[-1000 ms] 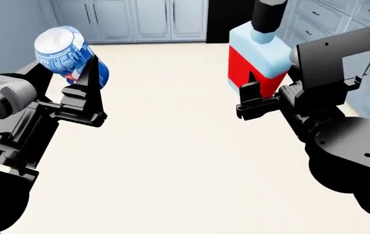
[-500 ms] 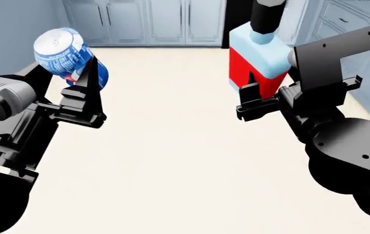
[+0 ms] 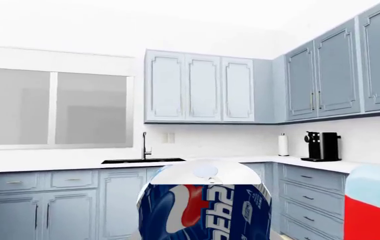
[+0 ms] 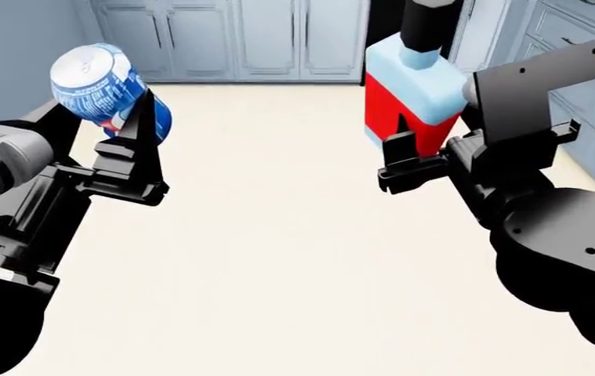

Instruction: Move the drinks to the dining counter.

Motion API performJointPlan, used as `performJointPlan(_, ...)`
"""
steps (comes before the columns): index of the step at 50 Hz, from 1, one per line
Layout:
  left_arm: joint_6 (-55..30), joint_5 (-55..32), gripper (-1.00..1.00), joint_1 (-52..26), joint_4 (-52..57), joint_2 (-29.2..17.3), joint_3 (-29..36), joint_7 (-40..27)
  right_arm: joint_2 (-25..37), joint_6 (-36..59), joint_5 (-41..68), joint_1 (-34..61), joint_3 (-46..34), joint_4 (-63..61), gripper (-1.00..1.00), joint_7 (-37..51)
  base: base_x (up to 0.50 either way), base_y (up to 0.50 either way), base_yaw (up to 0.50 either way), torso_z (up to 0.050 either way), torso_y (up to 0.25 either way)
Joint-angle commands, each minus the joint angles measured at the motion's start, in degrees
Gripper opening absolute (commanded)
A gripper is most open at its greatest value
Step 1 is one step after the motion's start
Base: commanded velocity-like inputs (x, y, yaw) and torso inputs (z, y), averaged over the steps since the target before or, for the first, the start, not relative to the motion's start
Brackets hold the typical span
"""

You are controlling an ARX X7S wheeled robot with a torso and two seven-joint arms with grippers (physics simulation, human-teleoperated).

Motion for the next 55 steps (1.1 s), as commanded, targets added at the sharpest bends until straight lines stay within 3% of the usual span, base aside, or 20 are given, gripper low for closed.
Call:
performJointPlan(1, 0.5, -0.9, -1.0, 0.2, 0.2, -0.1, -0.3, -0.7, 0.8, -0.1, -3.9, 0.9, -0.7, -1.2, -1.0, -0.2, -0.24, 0.5, 0.0, 0.0, 0.01)
performJointPlan(19, 0.7, -1.3, -1.0, 0.1, 0.1, -0.4, -0.4, -0.8, 0.7, 0.6, -3.8, 2.3, -1.8, -0.9, -1.0, 0.1, -0.45, 0.38, 0.0, 0.001, 0.002)
performJointPlan(55, 1.8, -1.0, -1.0, 0.5, -0.6, -0.6, 0.4, -0.8, 1.2, 0.1, -4.3, 2.6, -3.3, -0.6, -1.0, 0.3, -0.5, -0.01, 0.0, 0.001, 0.002)
